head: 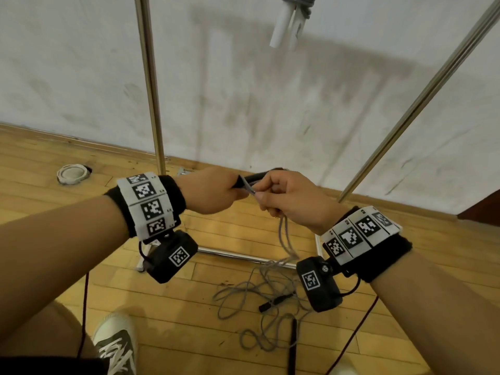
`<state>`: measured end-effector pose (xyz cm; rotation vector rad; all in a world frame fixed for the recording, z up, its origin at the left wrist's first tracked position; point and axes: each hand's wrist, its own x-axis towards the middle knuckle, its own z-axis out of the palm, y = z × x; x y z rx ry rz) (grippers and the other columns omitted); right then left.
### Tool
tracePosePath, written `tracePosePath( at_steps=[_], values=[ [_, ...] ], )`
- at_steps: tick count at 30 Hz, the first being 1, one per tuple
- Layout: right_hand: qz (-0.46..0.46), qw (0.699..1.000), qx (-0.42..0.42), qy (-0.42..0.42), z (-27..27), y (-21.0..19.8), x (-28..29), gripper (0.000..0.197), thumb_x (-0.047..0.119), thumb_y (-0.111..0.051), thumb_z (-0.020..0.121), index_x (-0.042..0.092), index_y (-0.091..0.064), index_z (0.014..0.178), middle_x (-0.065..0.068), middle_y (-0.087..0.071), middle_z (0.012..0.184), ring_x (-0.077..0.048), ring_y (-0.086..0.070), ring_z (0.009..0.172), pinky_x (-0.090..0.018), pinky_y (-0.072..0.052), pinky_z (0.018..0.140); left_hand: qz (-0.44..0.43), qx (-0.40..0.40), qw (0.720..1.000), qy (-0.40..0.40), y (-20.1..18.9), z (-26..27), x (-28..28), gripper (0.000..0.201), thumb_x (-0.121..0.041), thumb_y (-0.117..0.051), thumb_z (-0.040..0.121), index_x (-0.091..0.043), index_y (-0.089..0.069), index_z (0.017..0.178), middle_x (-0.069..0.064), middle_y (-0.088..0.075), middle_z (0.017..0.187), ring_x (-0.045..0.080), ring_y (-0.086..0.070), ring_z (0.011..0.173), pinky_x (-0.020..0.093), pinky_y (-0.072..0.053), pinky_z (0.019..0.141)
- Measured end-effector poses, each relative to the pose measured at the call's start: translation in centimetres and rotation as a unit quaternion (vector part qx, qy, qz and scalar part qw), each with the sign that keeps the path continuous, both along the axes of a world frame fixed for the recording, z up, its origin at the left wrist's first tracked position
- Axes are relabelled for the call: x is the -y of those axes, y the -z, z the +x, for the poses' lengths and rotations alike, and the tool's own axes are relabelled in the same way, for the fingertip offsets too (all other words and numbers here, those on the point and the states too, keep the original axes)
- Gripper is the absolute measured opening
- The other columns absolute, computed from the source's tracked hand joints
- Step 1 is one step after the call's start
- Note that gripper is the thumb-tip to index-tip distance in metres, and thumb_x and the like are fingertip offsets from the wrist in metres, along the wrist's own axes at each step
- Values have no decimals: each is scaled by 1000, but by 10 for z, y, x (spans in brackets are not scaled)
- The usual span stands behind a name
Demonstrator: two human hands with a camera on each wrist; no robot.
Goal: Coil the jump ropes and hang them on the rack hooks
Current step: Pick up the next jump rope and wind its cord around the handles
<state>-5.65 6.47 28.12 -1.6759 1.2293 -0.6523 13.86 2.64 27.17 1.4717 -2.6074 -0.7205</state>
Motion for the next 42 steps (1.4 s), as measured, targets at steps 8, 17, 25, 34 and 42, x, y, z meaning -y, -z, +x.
tracePosePath(
  at_steps=[8,17,25,34,42],
  values=[
    [-26,999,38,21,-16,13,-14,14,18,-60,97,8,-69,96,-1,-66,64,-7,-49,47,-18,-40,46,27,-147,987,-60,-9,10,1,31,-41,-53,100,-19,-63,81,-6,-66,62,2,-56,49,20,-47,51],
    [17,997,69,-38,-31,35,-29,21,8,-54,99,17,-73,98,-7,-68,78,-12,-54,59,-23,-45,55,2,-146,989,-20,-20,5,-10,35,-47,-57,95,-20,-67,76,-2,-63,59,6,-54,48,17,-45,48],
    [-29,996,-79,-18,-42,48,-26,28,54,-62,84,31,-77,85,5,-62,58,-6,-52,52,-18,-44,53,89,-133,977,138,-33,0,-32,23,-39,-55,98,-26,-60,80,-11,-61,61,2,-52,52,16,-42,56],
    [-135,920,-333,-154,-39,32,-11,27,40,-53,97,21,-62,81,5,-60,73,-13,-55,69,-30,-43,64,213,-19,951,222,-25,-6,-42,27,-33,-57,100,-10,-58,85,-5,-56,66,9,-49,55,19,-42,56],
    [-74,976,-191,-70,-23,10,-5,28,38,-54,97,14,-56,82,13,-49,65,-6,-42,58,-25,-36,59,187,83,966,156,0,-9,-31,32,-40,-53,100,-14,-59,84,-3,-58,69,12,-49,57,28,-45,60]
  ],
)
